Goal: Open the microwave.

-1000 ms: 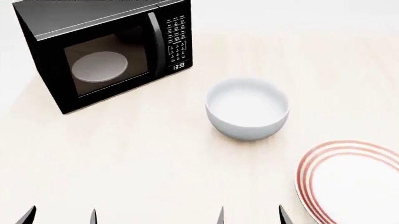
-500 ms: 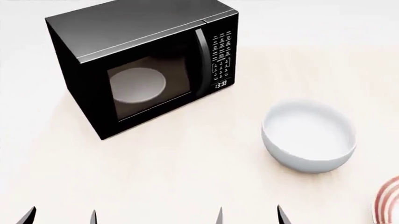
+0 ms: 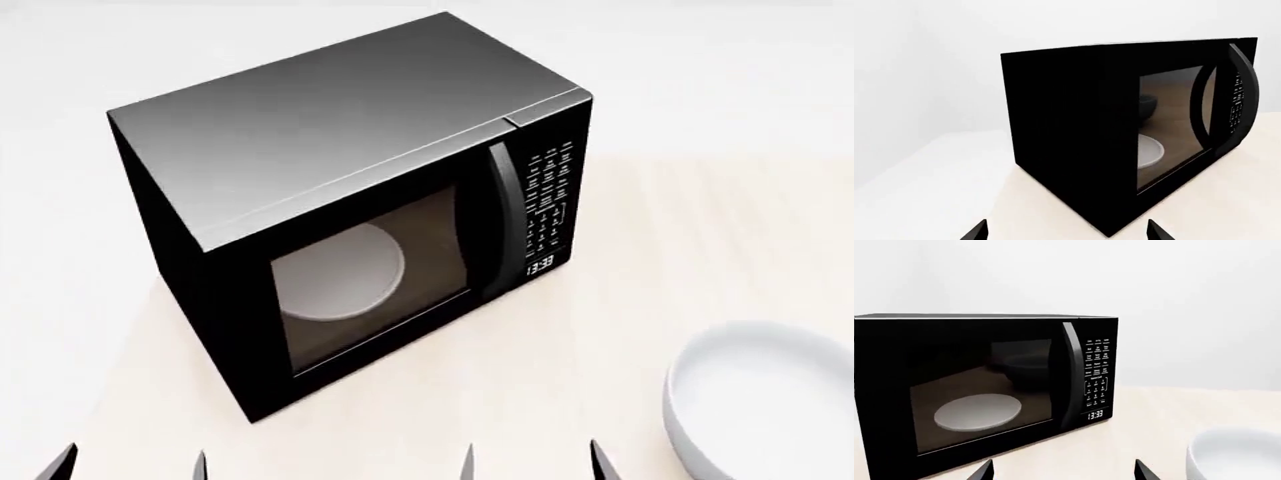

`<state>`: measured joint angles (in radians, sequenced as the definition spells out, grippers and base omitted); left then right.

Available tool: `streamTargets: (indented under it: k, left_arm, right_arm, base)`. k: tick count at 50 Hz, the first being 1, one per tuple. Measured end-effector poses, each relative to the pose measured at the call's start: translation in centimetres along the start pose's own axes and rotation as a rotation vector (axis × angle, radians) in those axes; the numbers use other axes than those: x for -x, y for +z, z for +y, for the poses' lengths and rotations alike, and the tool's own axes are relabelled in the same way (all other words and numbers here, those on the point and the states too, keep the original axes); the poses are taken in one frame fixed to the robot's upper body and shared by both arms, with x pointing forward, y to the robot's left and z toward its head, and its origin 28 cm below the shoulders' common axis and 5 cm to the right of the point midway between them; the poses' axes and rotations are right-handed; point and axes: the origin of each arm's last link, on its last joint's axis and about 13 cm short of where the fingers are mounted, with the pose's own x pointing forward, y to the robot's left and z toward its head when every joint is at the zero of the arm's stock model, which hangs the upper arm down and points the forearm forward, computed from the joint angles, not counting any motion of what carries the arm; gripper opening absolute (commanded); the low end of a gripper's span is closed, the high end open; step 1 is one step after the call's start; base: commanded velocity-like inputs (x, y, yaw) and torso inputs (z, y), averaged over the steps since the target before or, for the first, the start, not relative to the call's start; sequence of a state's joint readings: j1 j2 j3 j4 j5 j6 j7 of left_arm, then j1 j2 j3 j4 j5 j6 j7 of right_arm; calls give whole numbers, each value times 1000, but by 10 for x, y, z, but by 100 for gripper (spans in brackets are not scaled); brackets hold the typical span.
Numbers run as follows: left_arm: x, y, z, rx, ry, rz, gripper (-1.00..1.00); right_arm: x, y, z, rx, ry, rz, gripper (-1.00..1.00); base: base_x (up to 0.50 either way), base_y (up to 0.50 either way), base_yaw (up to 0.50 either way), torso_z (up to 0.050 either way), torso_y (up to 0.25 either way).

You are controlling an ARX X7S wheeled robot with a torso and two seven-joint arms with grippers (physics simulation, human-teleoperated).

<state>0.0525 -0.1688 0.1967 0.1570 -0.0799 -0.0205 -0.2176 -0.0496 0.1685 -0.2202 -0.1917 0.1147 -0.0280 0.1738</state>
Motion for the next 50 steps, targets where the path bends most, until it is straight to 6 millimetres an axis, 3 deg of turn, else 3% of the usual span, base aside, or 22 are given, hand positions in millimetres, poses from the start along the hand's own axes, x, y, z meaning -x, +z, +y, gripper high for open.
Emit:
streamTargets:
  k: [15,50]
  left_arm:
    - [1,0,-1,2,-3,-1,100]
    - [2,1,-2,-19,-8,-6,100]
  right_arm:
    - [0,-1,0,0,3,3,100]
    - [0,2,0,-35,-17,7,100]
  base:
    - [500,157,0,0,0]
    - [0,0,0,0,-111]
